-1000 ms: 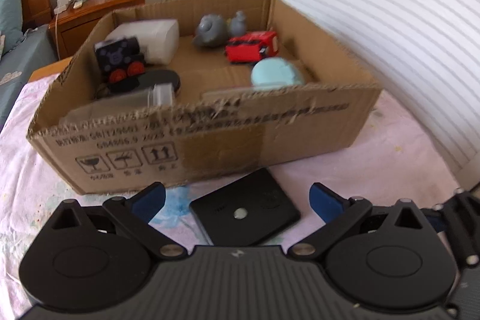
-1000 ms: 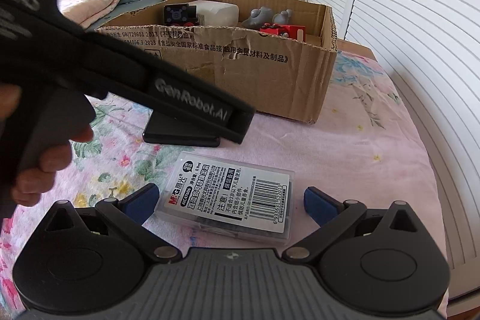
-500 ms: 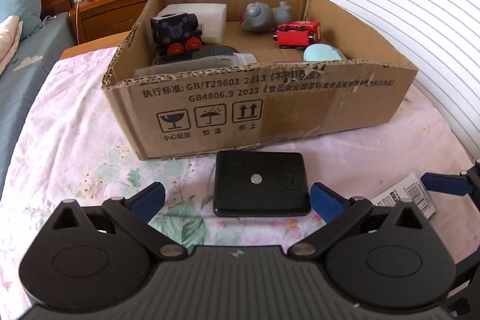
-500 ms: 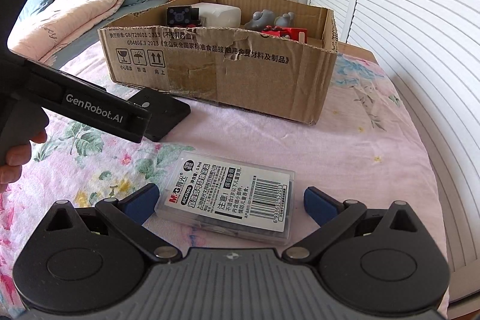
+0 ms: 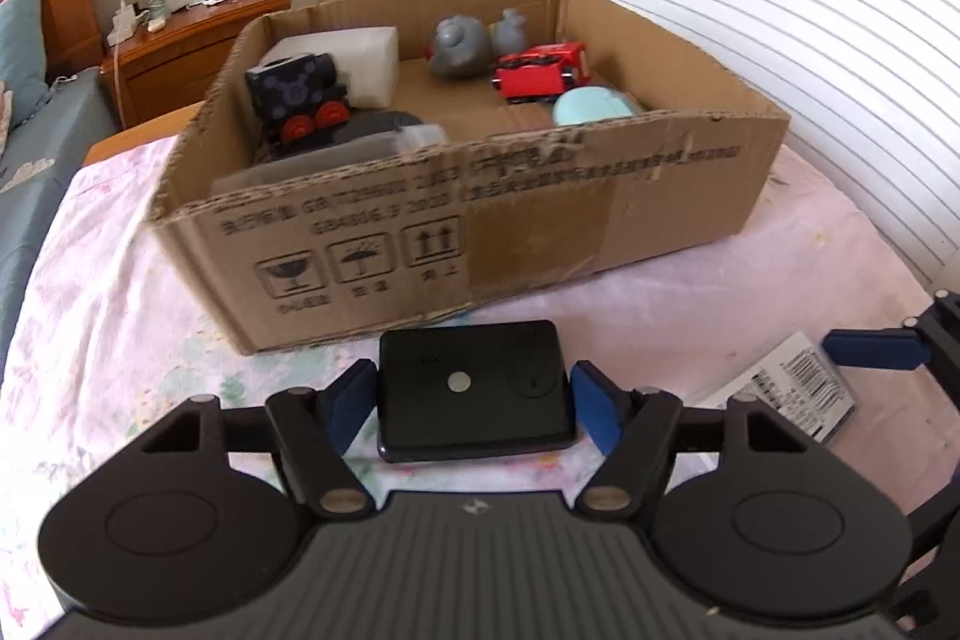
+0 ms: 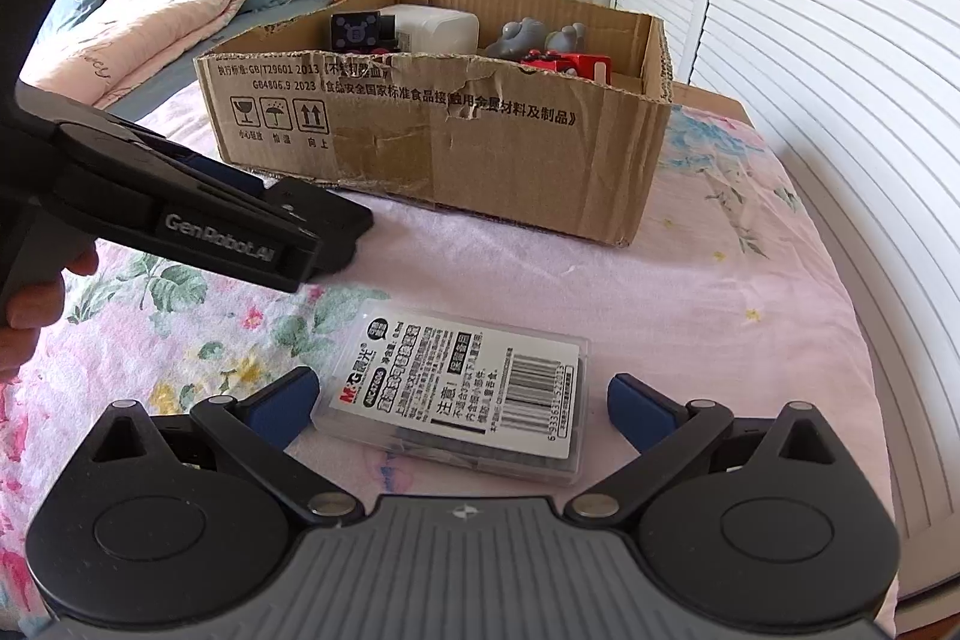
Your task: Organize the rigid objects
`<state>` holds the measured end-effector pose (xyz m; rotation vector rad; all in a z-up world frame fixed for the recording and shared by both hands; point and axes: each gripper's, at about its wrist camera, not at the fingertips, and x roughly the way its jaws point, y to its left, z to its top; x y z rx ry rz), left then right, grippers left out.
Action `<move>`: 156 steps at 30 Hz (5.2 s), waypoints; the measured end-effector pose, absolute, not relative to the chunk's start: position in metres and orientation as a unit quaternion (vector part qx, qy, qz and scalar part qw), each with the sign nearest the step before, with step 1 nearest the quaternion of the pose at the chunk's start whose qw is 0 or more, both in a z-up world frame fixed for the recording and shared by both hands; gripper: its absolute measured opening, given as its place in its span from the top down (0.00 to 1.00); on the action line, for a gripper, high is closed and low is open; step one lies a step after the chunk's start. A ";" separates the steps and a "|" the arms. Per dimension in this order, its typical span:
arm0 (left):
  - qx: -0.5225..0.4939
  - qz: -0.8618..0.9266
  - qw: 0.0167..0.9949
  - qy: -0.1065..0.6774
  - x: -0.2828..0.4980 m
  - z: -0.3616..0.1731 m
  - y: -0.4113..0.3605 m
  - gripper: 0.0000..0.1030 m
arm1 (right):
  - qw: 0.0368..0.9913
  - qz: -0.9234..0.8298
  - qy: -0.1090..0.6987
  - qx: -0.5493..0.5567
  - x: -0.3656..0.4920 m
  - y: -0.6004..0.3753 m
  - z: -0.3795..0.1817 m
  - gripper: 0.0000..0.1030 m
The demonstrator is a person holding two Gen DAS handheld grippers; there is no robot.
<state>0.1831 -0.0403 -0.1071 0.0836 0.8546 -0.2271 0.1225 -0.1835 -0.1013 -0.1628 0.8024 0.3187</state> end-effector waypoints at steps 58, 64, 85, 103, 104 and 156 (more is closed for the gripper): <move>0.069 -0.196 0.899 0.386 0.161 -0.028 -0.010 0.32 | 0.890 0.248 0.353 -0.147 0.127 -0.183 -0.019 0.10; 0.071 -0.201 0.910 0.355 0.192 -0.008 -0.026 0.32 | 0.899 0.243 0.336 -0.144 0.142 -0.191 0.000 0.10; 0.035 -0.141 0.920 0.363 0.246 -0.020 -0.030 0.09 | 0.895 0.218 0.368 -0.125 0.196 -0.202 0.000 0.10; 0.025 -0.090 0.939 0.330 0.191 -0.003 0.012 0.02 | 0.892 0.188 0.407 -0.063 0.270 -0.151 -0.011 0.00; 0.024 -0.087 0.940 0.329 0.189 -0.002 0.013 0.02 | 0.891 0.190 0.409 -0.058 0.269 -0.151 -0.010 0.00; 0.028 0.000 0.932 0.361 0.133 0.020 -0.017 0.02 | 0.918 0.019 0.395 -0.008 0.129 -0.180 0.032 0.00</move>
